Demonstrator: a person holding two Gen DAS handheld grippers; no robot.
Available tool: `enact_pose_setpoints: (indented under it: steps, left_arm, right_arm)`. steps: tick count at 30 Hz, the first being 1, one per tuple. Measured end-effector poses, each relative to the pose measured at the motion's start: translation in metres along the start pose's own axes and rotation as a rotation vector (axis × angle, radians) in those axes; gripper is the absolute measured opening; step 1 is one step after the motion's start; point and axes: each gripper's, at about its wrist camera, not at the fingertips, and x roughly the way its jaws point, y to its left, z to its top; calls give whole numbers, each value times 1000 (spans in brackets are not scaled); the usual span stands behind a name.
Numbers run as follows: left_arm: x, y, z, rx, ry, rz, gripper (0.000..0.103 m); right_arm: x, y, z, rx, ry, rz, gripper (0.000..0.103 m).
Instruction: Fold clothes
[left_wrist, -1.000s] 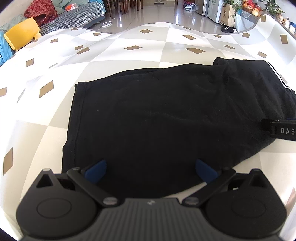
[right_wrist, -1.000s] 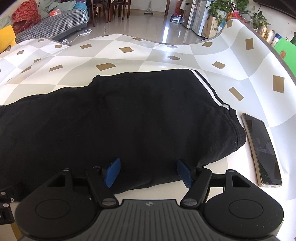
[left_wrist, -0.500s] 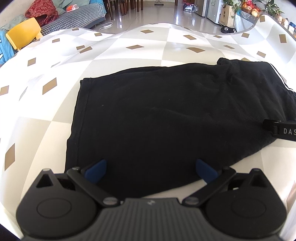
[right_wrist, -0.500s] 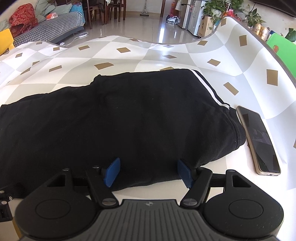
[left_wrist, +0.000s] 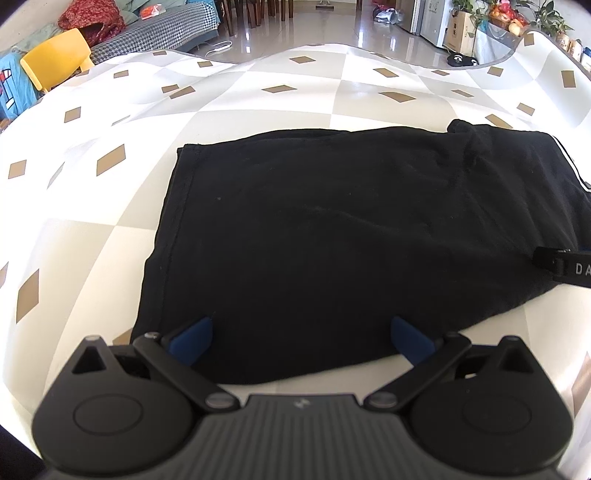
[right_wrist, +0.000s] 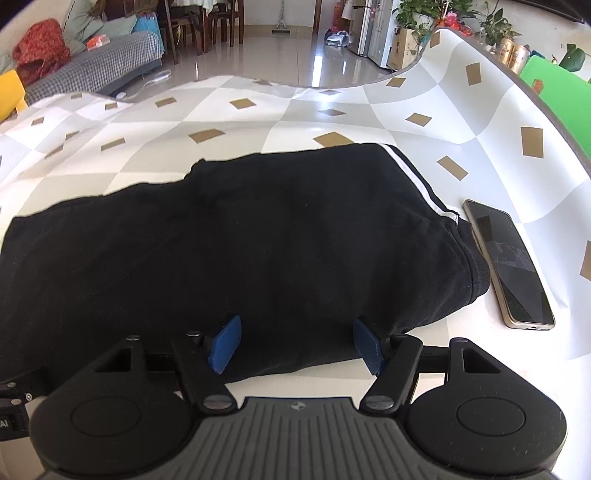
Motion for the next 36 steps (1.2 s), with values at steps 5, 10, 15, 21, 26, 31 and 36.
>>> enact_pose_setpoints:
  steps: [5, 10, 15, 21, 26, 31, 36]
  left_arm:
    - [-2, 8, 7, -47, -22, 4, 103]
    - [1, 19, 19, -94, -46, 28, 103]
    - [8, 23, 25, -117, -47, 59, 103]
    - [15, 20, 29, -118, -37, 76, 103]
    - [18, 15, 28, -109, -33, 81, 103]
    - [14, 12, 19, -99, -34, 86, 103]
    - [14, 10, 19, -99, -34, 82, 103]
  right_arm:
    - [-14, -34, 7, 175, -58, 29, 64]
    - [-20, -68, 6, 298, -76, 5, 64]
    - [-16, -100, -1, 435, -63, 0, 64]
    - [-8, -117, -10, 540, -41, -16, 63]
    - [-1, -119, -13, 601, -48, 1, 63]
    - [3, -118, -15, 659, -90, 30, 58]
    - [7, -119, -14, 715, -114, 66, 49]
